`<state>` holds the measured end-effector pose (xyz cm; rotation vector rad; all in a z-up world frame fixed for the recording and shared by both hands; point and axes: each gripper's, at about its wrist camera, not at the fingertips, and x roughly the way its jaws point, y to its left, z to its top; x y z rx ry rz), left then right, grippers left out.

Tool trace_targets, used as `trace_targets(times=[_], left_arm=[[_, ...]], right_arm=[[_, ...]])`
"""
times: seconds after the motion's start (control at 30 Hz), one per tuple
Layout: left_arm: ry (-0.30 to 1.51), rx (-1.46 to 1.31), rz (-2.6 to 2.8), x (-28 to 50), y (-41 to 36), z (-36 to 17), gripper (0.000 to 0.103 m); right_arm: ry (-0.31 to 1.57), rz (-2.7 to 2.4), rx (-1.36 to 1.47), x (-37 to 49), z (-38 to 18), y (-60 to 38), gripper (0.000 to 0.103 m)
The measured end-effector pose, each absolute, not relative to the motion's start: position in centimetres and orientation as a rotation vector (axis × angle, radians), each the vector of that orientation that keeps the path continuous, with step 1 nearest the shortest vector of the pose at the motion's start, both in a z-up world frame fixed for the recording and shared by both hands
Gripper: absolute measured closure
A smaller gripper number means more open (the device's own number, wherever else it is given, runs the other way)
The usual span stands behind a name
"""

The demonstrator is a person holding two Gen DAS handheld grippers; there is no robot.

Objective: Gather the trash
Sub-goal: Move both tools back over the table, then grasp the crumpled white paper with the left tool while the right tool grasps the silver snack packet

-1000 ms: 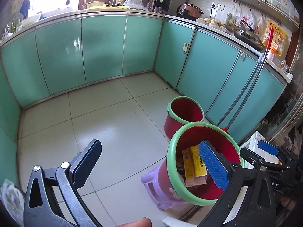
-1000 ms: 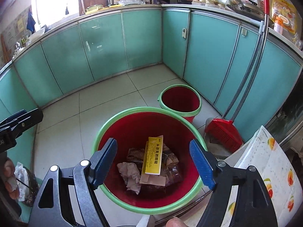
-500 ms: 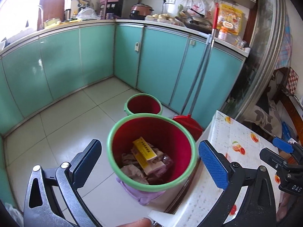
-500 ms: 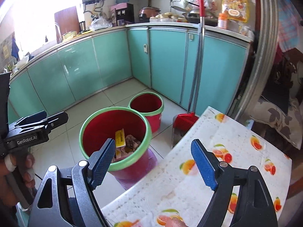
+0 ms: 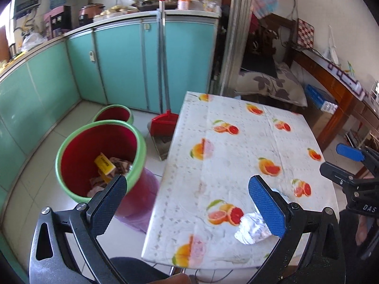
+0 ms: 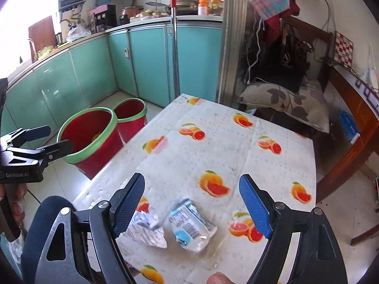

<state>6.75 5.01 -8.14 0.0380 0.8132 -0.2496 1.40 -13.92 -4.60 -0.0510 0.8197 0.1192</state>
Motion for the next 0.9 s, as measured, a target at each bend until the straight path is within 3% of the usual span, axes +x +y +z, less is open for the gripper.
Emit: trace_targets(times=[0.3,0.7,0.73,0.8,0.9], left_arm=[[0.957,0.175,-0.449,4.1,-4.0,-12.8,0.0],[1.125,0.347,-0.472,5.4,-8.1,-19.7,0.001],[1.134,0.352,-0.463,5.6,-8.1,-20.0,0.004],[1.158,0.344,-0.46,5.9,-8.0,-20.5,0.027],[1.191,0.36,-0.459,6.1,-7.9,-21.4,0.039]], right_arm=[[0.874,-0.004,0.025,-2.2,-7.1,-21.3,0.021],[0.886,-0.052,0.051,-3.3,-8.2,-22.9,0.021],[0.887,-0.054,0.049,-3.4,-8.3,-22.9,0.021],[0.886,-0.058,0.044,-3.5,-8.4,-22.9,0.021],[0.894,-0.061,0.048,-3.4,-8.7,-22.9,0.021]])
